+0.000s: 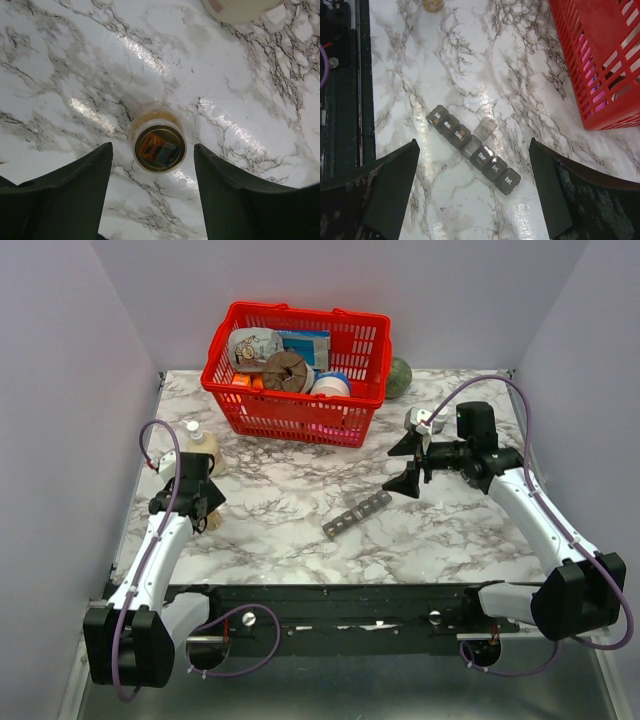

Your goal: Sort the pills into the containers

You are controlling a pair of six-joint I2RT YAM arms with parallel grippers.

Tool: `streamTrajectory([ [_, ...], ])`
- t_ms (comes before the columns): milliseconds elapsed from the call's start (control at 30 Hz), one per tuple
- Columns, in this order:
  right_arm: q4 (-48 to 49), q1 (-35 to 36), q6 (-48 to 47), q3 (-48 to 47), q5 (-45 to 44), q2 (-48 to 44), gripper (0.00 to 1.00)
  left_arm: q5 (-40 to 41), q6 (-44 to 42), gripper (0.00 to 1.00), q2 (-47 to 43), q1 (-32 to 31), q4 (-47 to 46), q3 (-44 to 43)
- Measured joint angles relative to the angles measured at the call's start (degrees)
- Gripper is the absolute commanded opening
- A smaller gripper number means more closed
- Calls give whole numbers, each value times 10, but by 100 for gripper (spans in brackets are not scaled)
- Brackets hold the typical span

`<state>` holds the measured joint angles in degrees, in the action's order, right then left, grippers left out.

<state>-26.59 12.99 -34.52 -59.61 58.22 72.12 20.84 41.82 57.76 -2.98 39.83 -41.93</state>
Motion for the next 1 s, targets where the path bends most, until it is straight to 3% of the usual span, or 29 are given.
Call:
streamTrajectory([
  [133,0,0,0,0,0,0,100,-6,-4,69,4,0,-12,10],
  [233,0,0,0,0,1,3,100,-10,-7,59,4,0,-16,17],
  [333,0,0,-1,0,1,4,100,-13,-14,44,6,0,-20,20],
  [467,0,0,-3,0,2,4,100,-20,-33,9,7,0,-30,21],
  [667,-5,0,-14,0,3,4,100,-80,-81,0,-2,3,-42,22],
  [833,-34,1,-50,-1,17,12,100,-205,-131,0,-37,-6,-71,27],
  [1000,-65,21,-111,1,32,18,100,-330,-162,0,-42,-69,-115,28],
])
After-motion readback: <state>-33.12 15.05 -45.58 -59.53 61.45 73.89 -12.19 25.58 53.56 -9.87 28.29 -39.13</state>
